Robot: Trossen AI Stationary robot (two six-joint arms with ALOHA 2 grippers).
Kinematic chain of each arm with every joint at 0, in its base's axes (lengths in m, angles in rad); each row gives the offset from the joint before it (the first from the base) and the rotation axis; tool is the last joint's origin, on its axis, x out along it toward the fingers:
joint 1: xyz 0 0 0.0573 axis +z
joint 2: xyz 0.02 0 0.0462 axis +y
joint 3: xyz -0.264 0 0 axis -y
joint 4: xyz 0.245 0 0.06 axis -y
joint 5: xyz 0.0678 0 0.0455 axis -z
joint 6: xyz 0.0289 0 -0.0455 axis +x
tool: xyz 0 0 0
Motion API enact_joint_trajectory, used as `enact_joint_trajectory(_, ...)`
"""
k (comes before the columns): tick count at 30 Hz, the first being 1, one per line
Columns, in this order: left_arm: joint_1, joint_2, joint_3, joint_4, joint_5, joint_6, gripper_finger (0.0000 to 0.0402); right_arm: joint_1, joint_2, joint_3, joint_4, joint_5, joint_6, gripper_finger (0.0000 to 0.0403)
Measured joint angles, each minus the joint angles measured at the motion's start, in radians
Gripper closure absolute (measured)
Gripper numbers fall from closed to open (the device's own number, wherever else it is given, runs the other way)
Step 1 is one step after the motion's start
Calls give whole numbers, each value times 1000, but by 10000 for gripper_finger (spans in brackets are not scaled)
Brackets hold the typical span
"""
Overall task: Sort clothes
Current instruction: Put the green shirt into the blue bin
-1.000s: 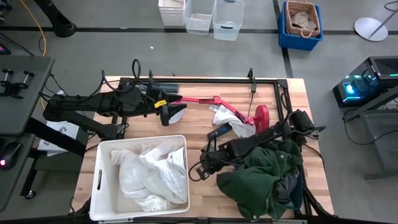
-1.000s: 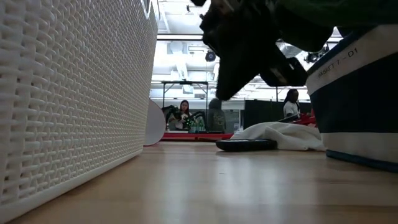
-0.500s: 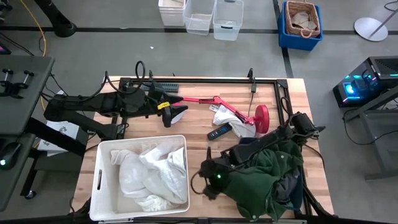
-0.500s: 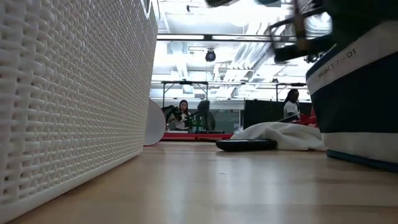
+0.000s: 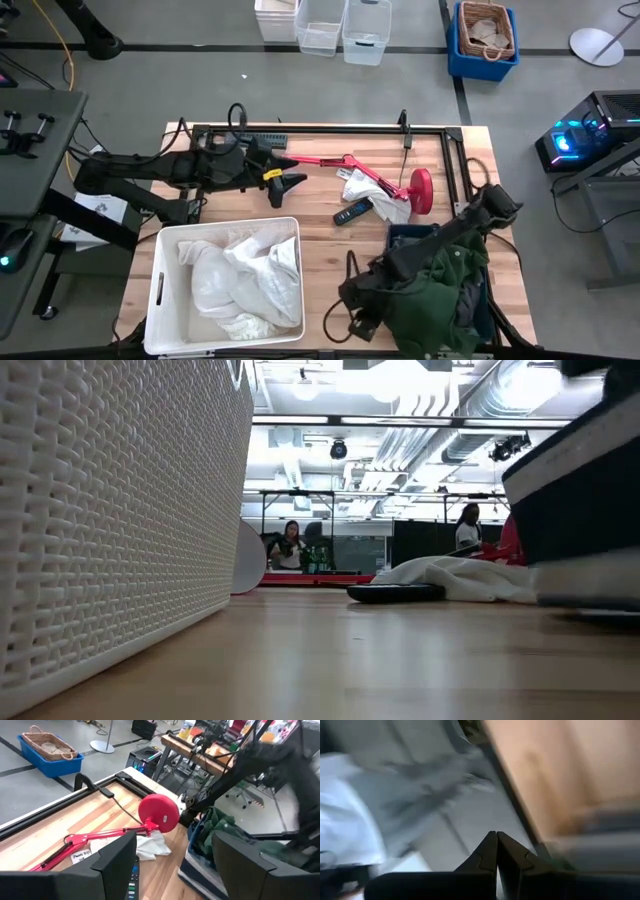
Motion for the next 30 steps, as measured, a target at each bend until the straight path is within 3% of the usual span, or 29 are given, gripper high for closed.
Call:
enact_joint_trajectory(3, 0, 13, 0, 1, 0, 0, 156, 13, -5, 142, -311, 53, -72, 403)
enact_joint_trajectory(7, 0, 27, 0, 2, -2, 0, 156, 41, -5, 293, -597, 145, -116, 403)
enact_joint_trajectory(13, 0, 47, -1, 1, -2, 0, 156, 114, -4, 362, -844, 222, -64, 403)
enact_joint_trajectory(19, 0, 55, 0, 2, -2, 0, 156, 186, -3, 158, -722, 255, 66, 403)
enact_joint_trajectory(23, 0, 57, 0, 2, -2, -3, 156, 213, -4, 16, -808, 263, 139, 403)
enact_joint_trajectory(30, 0, 57, 0, -1, 1, -3, 156, 196, -139, -152, -826, 438, 449, 403)
